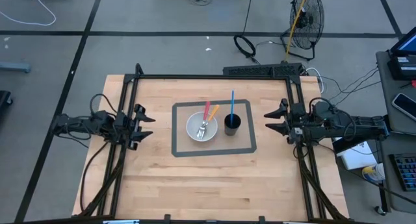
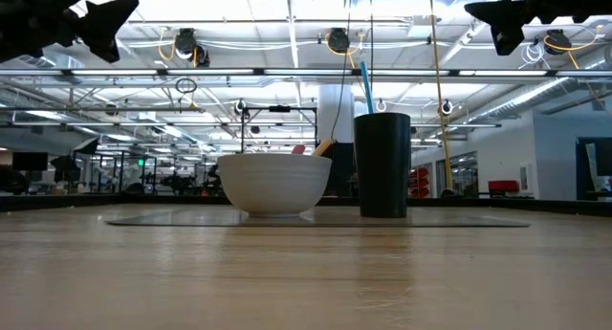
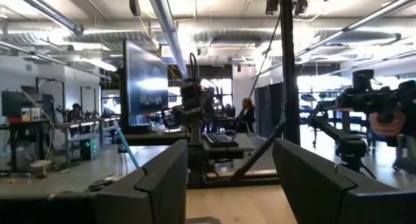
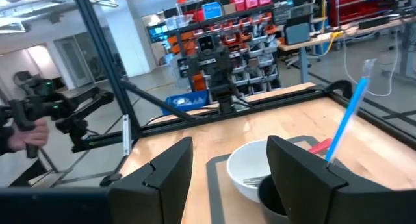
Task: Pick & Place Utensil
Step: Return to Home Position
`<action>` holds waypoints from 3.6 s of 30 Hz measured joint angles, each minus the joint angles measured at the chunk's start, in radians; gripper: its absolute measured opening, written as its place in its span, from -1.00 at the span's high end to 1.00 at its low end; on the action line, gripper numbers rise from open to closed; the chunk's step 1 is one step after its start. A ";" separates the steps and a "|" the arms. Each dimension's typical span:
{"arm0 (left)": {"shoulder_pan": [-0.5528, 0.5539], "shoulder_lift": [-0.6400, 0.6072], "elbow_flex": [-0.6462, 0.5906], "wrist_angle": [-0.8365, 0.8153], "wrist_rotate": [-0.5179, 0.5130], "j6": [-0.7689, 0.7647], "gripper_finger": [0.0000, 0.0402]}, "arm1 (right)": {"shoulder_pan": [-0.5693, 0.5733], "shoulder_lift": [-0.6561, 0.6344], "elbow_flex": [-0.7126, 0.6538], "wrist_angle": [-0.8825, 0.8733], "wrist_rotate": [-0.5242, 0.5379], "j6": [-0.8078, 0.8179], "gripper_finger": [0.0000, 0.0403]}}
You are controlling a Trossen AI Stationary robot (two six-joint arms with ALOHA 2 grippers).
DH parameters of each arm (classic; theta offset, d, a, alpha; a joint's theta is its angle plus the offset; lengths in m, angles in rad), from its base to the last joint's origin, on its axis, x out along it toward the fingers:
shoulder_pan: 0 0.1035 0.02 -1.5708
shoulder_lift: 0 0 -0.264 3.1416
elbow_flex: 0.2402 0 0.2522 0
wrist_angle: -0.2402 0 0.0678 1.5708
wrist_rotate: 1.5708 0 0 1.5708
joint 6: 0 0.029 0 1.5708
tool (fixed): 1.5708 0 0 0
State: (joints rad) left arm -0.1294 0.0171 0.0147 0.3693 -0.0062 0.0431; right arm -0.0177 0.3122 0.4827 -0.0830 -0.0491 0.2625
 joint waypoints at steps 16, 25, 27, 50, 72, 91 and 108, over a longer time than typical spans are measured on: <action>0.091 0.000 0.000 -0.169 0.148 -0.097 -0.14 | 0.000 0.000 -0.069 0.123 -0.032 0.056 0.05; 0.088 0.000 0.000 -0.318 0.158 -0.124 -0.14 | 0.000 0.000 -0.071 0.126 -0.028 0.070 0.07; 0.088 0.001 0.001 -0.337 0.148 -0.123 -0.14 | 0.000 0.000 -0.071 0.127 -0.027 0.075 0.06; 0.089 0.002 0.001 -0.342 0.111 -0.105 -0.14 | 0.016 0.000 -0.411 0.719 -0.109 0.033 0.07; 0.089 0.009 0.001 -0.342 0.110 -0.105 -0.14 | 0.026 -0.040 -0.462 0.528 -0.109 -0.013 0.06; 0.089 0.009 0.001 -0.343 0.109 -0.107 -0.14 | 0.026 -0.309 -0.384 0.217 -0.110 -0.083 0.05; 0.089 0.009 0.001 -0.342 0.109 -0.108 -0.14 | 0.026 -0.308 -0.422 0.229 0.051 -0.067 0.07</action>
State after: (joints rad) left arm -0.0406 0.0257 0.0158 0.0273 0.1032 -0.0649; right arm 0.0082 0.0044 0.0608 0.1458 0.0021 0.1951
